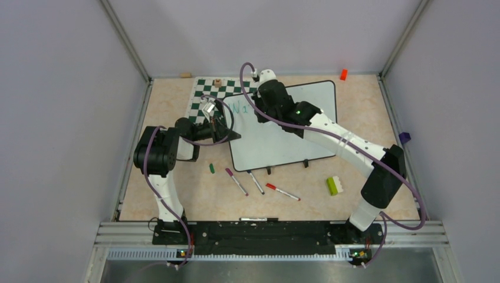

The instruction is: Write a sentence on the whiteboard

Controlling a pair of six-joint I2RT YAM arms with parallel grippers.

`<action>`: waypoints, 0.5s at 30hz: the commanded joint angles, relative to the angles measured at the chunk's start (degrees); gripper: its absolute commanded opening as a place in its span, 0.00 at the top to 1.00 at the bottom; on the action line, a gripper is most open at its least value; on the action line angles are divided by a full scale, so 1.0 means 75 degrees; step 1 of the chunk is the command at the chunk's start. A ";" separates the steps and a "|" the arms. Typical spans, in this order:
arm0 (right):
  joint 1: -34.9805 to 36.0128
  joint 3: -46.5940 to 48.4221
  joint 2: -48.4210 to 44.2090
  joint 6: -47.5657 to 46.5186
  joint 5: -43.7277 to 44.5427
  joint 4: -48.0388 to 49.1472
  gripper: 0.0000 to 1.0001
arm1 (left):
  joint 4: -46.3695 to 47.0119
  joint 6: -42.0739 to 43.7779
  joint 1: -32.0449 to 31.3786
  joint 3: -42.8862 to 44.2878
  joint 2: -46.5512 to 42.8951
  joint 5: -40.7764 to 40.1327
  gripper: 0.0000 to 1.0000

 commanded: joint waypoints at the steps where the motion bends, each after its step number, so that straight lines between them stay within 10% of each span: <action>1: -0.0154 0.0253 -0.0015 0.0004 0.0557 0.0165 1.00 | 0.1033 0.0291 0.0092 0.0020 -0.0213 -0.0257 1.00; 15: -0.0210 0.0061 -0.0176 0.0103 0.0625 0.0167 1.00 | 0.1034 0.0295 0.0090 0.0011 -0.0218 -0.0251 1.00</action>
